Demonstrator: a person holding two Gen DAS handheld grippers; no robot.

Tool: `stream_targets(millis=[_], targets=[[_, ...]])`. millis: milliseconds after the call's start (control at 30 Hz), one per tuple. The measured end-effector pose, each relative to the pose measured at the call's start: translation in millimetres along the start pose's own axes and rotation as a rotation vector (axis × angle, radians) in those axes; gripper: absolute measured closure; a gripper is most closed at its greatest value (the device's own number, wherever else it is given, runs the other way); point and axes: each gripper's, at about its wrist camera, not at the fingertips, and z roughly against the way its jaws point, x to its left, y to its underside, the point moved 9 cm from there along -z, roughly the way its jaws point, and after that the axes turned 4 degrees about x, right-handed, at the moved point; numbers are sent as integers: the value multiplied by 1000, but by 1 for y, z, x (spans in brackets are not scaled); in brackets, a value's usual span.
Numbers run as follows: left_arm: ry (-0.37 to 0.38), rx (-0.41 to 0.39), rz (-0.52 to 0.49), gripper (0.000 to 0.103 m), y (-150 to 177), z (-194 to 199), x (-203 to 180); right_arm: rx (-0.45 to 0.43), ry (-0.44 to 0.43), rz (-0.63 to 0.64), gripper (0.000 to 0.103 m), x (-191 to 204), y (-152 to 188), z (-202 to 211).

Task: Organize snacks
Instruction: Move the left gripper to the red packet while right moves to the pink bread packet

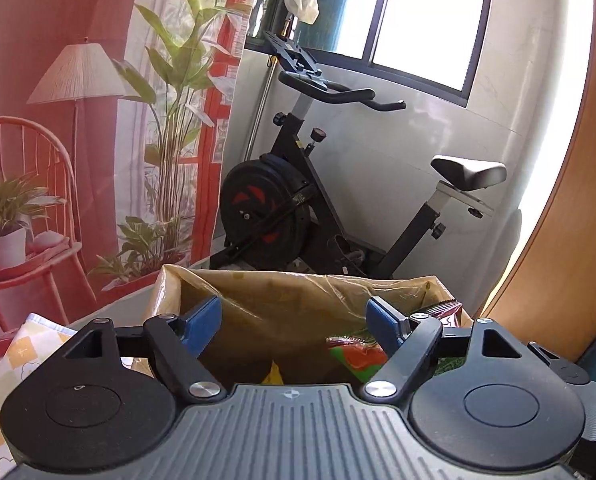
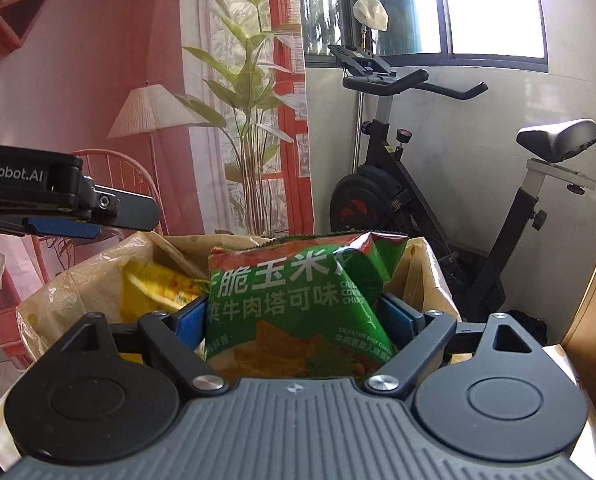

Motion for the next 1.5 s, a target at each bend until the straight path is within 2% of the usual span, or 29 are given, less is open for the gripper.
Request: stream_targets(millis=[233, 400, 567, 700, 800, 967, 1100, 1233, 1367, 1433, 1500], targets=[[-52, -51, -22, 22, 6, 42, 17, -57, -37, -21, 12, 3, -5, 35], [-81, -84, -1, 23, 23, 91, 41, -93, -72, -37, 12, 13, 3, 69], [-157, -92, 4, 23, 61, 138, 74, -120, -99, -33, 14, 29, 27, 101], [-231, -67, -11, 23, 98, 158, 94, -124, -107, -45, 16, 34, 60, 119], [-261, -32, 16, 23, 130, 169, 114, -103, -101, -64, 16, 30, 83, 124], [-289, 27, 65, 23, 168, 167, 138, -32, -58, -67, 17, 22, 119, 123], [-281, 68, 97, 24, 192, 157, 152, 0, -34, -95, 17, 17, 138, 121], [-265, 148, 91, 27, 228, 141, 165, 42, -23, -98, 18, 19, 158, 115], [-223, 223, 58, 26, 259, 126, 168, 97, -23, -95, 18, 26, 181, 106], [-155, 270, 44, 26, 274, 115, 165, 120, -23, -96, 18, 28, 189, 102], [-154, 303, 17, 26, 286, 107, 165, 145, -24, -105, 18, 30, 195, 97]])
